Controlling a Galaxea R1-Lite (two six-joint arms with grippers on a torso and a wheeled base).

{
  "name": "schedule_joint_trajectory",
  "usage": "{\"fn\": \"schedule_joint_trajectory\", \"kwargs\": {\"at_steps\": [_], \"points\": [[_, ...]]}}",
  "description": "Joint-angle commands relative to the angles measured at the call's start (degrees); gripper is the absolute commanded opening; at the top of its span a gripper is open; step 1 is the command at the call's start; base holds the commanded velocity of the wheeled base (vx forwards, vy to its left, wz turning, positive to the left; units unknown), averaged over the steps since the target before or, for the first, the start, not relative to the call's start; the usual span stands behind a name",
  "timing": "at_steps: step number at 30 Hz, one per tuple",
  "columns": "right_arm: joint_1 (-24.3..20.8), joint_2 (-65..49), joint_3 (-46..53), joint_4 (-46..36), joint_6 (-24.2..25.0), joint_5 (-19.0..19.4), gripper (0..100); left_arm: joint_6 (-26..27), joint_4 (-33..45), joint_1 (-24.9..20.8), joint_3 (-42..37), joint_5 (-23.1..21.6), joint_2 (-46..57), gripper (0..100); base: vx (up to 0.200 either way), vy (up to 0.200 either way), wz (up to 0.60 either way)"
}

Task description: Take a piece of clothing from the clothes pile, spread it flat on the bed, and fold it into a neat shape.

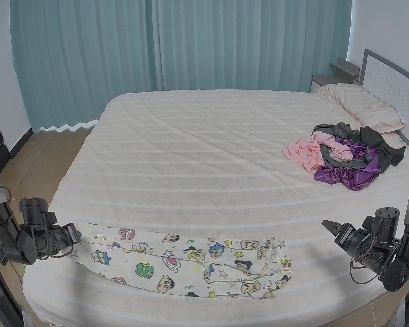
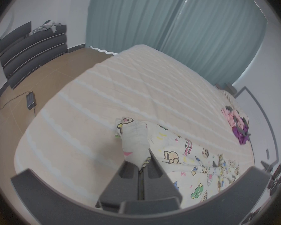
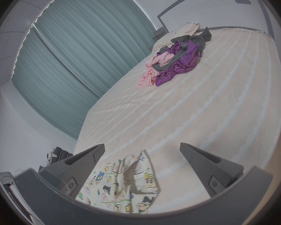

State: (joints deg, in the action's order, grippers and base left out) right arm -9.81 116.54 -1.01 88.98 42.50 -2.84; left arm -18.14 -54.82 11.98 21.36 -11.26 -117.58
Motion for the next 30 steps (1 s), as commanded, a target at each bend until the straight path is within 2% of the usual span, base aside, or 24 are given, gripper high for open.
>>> {"fn": "schedule_joint_trajectory", "kwargs": {"at_steps": [1,2,3,6,9,12,15,16,20,25,28,30], "points": [[0.41,-0.09,0.57,0.85,-0.05,0.03,100,1.26,6.66,11.57,4.48,-5.70,7.71,0,0.000,0.000,0.00],[0.41,-0.09,0.57,0.85,-0.05,0.03,100,1.26,6.83,11.84,4.57,-5.87,7.89,0,0.000,0.000,0.00],[0.67,-0.09,0.57,0.85,-0.05,0.03,100,1.44,9.38,14.65,6.33,-7.46,8.68,0,0.000,0.000,0.00],[0.67,-0.70,0.57,0.85,-0.05,0.03,100,2.41,14.04,19.13,9.93,-9.39,9.91,0,0.000,0.000,0.00],[0.32,-2.46,0.75,0.76,-0.13,0.12,100,2.67,18.52,21.42,13.01,-10.71,11.05,0,0.000,0.000,0.00],[0.32,-3.08,0.84,0.76,-0.13,0.03,100,2.67,20.63,21.24,13.53,-10.71,12.11,0,0.000,0.000,0.00],[0.32,-2.99,0.84,0.76,-0.13,0.03,100,2.50,21.25,17.02,11.95,-10.09,14.66,0,0.000,0.000,0.00],[0.32,-2.99,0.84,0.76,-0.13,0.03,100,2.50,21.25,16.84,11.78,-10.01,14.75,0,0.000,0.000,0.00],[-0.38,-3.08,1.01,0.76,-0.13,0.12,100,2.23,21.33,6.21,7.73,-7.72,19.23,0,0.000,0.000,0.00],[-0.56,-2.72,1.01,0.76,-0.05,0.03,100,1.00,21.25,-7.59,5.01,1.42,20.11,0,0.000,0.000,0.00],[-0.56,-2.46,0.92,0.76,-0.05,0.03,100,-4.62,20.90,-19.10,4.66,6.25,20.28,0,0.000,0.000,0.00],[-0.56,-2.28,0.92,0.76,-0.05,0.03,100,-7.17,20.81,-24.20,5.19,8.45,19.93,0,0.000,0.000,0.00]]}}
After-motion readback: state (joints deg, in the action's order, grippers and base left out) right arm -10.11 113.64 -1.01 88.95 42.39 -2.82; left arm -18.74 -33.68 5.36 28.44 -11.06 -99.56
